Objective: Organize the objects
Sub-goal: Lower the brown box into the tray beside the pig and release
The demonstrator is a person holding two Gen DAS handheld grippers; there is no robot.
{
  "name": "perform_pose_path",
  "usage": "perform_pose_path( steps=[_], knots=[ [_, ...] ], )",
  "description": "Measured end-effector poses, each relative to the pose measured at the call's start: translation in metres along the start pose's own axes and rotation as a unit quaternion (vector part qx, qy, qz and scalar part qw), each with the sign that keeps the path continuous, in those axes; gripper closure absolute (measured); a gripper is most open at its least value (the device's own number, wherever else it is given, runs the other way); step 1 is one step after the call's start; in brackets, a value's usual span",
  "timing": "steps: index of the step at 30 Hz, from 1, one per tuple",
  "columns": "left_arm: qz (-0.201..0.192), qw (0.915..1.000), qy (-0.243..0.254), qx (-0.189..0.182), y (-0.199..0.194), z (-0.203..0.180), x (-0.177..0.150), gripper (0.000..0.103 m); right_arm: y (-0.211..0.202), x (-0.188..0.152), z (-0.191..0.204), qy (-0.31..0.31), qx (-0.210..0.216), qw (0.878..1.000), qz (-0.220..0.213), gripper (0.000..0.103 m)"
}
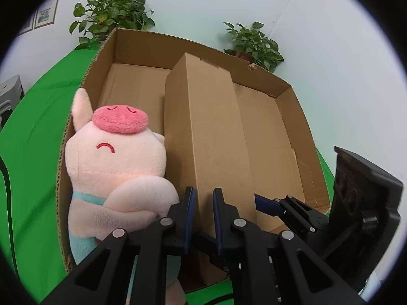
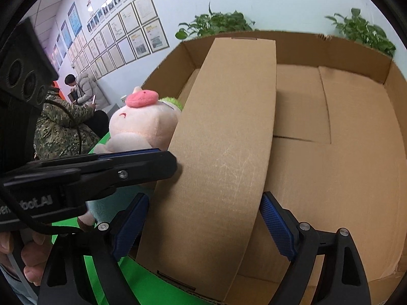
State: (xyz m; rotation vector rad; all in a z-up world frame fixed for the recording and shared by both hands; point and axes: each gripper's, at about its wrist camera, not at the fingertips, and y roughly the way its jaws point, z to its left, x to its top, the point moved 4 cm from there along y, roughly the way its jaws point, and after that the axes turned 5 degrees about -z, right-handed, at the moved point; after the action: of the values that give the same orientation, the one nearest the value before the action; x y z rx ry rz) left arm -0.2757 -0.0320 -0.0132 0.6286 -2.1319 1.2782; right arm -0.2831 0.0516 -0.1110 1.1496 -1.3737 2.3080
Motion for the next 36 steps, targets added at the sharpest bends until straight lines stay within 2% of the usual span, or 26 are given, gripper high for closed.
perform_pose_path(
  steps=[6,13,15,17,19,21,23,25,27,29,36],
  knots=[
    [-0.016,0.9998,0.001,0.014,-0.015,0.004,0.001,0.091,0.019,0.005,0.007,0.013,0.037,0.998,0.043,0.015],
    [-0.037,0.9985,0.021,0.034,-0.043,-0.001,-0.007,0.091,0.012,0.013,0.01,0.013,0.042,0.999,0.032,0.014],
    [-0.047,0.9976,0.033,0.04,-0.053,-0.004,-0.01,0.091,0.005,0.015,0.008,0.014,0.037,0.999,0.023,0.009],
    [-0.059,0.9962,0.04,0.049,-0.062,-0.008,-0.012,0.087,0.0,0.016,0.005,0.014,0.027,0.999,0.012,0.001],
    [-0.075,0.9944,0.047,0.057,-0.072,-0.011,-0.013,0.087,-0.007,0.016,0.003,0.016,0.014,1.0,0.009,0.001],
    [-0.097,0.9906,0.059,0.076,-0.085,-0.016,-0.016,0.075,-0.013,0.015,0.004,0.011,0.006,1.0,0.009,0.001],
    [-0.127,0.9847,0.078,0.091,-0.098,-0.024,-0.019,0.038,-0.024,0.012,0.008,-0.002,-0.006,1.0,0.002,0.001],
    [-0.167,0.9752,0.089,0.115,-0.112,-0.032,-0.023,0.018,-0.045,0.001,0.005,-0.01,-0.029,0.999,-0.013,0.001],
    [-0.201,0.9669,0.098,0.122,-0.124,-0.041,-0.028,0.018,-0.066,-0.009,0.004,-0.017,-0.048,0.998,-0.03,0.001],
    [-0.207,0.9649,0.103,0.125,-0.128,-0.047,-0.033,0.018,-0.086,-0.021,0.002,-0.022,-0.074,0.996,-0.047,0.001],
    [-0.182,0.9739,0.08,0.108,-0.108,-0.056,-0.053,0.018,-0.143,-0.067,-0.02,-0.01,-0.111,0.991,-0.076,0.002]
  ],
)
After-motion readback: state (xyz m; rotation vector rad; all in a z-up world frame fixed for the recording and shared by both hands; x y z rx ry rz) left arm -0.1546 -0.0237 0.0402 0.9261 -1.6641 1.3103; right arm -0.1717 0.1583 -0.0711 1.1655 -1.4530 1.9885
